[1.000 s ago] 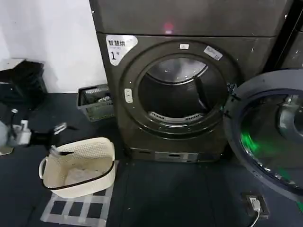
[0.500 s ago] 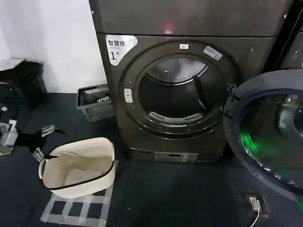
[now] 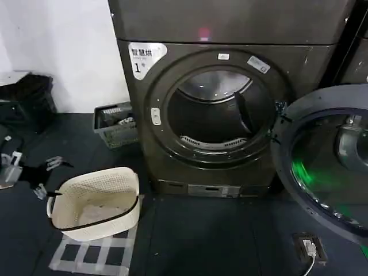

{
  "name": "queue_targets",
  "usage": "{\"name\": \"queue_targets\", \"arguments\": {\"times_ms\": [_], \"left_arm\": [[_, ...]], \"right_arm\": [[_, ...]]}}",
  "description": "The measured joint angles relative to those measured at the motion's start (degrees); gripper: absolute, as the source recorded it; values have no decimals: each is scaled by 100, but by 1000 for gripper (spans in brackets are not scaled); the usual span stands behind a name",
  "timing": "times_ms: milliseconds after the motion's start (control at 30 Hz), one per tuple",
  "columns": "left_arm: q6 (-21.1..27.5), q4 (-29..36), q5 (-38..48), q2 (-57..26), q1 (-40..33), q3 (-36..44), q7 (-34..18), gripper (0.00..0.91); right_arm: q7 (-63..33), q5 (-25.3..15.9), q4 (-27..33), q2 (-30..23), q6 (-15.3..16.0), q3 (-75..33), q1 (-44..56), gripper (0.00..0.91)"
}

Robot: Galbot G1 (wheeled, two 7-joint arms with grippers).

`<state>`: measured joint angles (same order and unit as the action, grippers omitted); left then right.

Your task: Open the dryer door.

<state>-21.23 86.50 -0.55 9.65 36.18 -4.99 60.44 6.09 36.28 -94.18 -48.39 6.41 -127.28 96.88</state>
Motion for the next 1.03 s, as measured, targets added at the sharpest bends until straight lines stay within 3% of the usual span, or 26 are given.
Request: {"name": "queue_targets", "arguments": {"times_ms": [1033], "left_arm": [[-220, -186, -288, 219, -257, 186, 209, 907]], "right_arm": [[-58, 148, -329, -170, 48, -234, 194, 907]]}}
